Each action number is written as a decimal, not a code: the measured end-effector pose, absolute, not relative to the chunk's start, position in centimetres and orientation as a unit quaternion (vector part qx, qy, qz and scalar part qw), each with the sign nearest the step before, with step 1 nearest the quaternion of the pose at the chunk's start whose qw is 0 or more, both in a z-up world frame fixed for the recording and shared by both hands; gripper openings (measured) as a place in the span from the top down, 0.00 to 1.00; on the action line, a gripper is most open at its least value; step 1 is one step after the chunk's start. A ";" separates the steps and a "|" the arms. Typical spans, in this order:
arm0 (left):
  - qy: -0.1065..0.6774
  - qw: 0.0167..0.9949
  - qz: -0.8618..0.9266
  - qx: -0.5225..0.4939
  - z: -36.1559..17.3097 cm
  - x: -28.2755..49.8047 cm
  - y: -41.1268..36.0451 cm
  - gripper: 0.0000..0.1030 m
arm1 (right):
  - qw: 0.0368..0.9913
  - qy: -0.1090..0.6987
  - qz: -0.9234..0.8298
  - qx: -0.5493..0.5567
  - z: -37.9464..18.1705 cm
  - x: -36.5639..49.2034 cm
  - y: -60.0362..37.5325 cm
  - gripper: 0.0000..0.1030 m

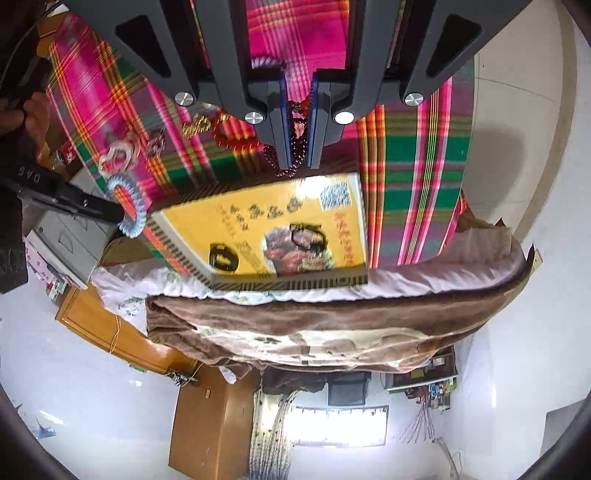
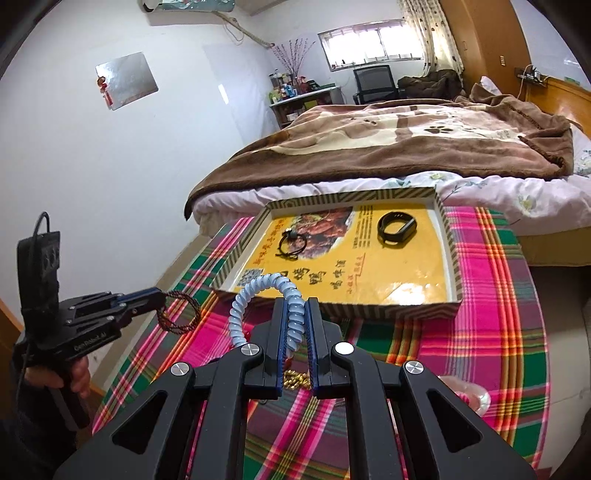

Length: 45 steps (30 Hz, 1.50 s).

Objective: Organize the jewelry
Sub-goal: 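Carry the brown bead bracelet and blue coil over the yellow tray with both tools, then open both tools to release the bracelet and coil into the tray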

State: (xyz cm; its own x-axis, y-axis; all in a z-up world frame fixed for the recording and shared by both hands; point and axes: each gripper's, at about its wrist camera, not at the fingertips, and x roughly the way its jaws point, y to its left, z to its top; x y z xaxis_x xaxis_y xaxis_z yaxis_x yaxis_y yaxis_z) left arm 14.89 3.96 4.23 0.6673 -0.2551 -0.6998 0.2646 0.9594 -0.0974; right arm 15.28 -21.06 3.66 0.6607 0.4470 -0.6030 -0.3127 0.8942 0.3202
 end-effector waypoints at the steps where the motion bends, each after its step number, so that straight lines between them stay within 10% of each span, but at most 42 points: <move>1: 0.378 0.915 -0.142 0.003 4.6 15.3 3.9 0.92 | 0.907 0.354 0.207 0.094 3.8 15.4 -21.1 0.91; 45: 0.444 0.893 -0.074 -0.025 -5.1 31.3 3.2 0.91 | 0.864 0.487 0.132 0.012 -5.2 39.1 -16.8 0.90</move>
